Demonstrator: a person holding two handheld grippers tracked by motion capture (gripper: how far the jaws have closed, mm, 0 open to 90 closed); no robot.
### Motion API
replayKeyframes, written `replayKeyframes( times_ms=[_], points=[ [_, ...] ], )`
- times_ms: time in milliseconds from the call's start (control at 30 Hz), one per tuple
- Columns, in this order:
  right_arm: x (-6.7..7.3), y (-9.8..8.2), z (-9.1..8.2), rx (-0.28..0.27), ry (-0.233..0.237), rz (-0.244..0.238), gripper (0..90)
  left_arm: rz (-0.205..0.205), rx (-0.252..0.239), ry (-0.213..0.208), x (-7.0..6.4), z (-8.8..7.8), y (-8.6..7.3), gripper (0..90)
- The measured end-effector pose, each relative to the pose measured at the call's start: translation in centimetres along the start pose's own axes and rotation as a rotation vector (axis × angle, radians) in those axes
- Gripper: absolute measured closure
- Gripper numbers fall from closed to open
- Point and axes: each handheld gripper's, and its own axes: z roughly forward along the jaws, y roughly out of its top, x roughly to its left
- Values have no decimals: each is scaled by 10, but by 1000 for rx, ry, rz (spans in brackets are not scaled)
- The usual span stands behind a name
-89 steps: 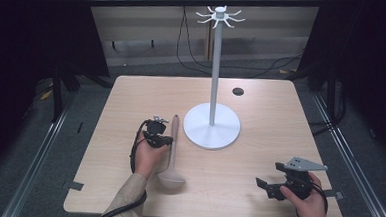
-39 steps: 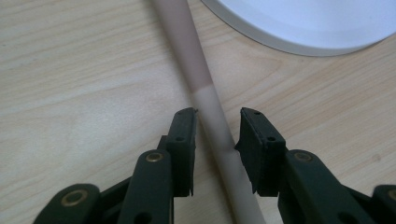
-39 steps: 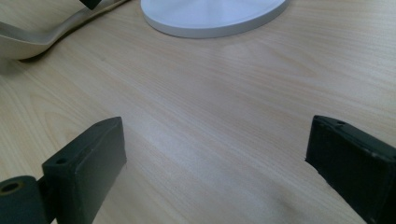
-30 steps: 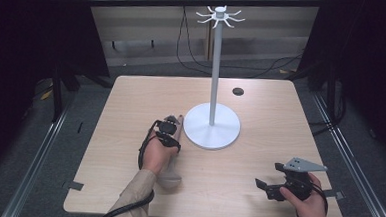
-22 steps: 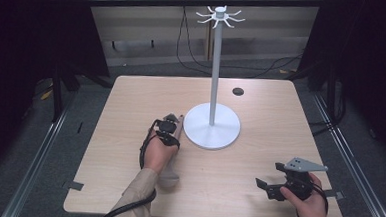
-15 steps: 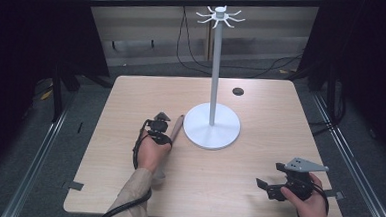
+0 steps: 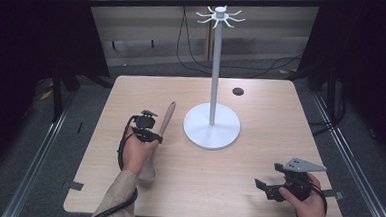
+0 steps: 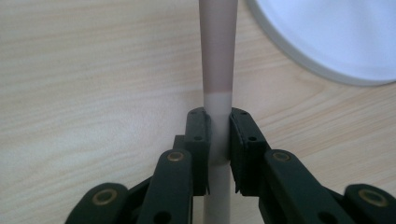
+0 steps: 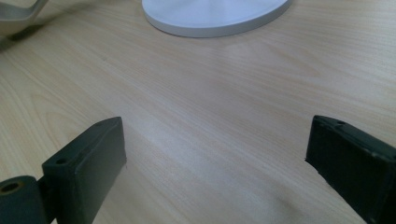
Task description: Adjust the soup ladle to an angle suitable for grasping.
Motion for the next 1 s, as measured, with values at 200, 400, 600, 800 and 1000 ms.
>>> replayKeyframes(
  times_ms=[200,400,600,800,1000],
  points=[
    [0,0,0,2,0,1,42,58,-85,-30,-5,-16,5,788],
    [0,0,1,6,1,0,42,110,-146,-52,-9,-28,9,788],
    [1,0,1,7,3,2,42,134,-211,-74,-16,-39,12,788],
    [1,0,1,5,5,-1,43,142,-295,-115,-22,-52,17,788],
    [1,0,1,4,2,-4,42,158,-358,-179,-23,-62,21,788]
  ],
)
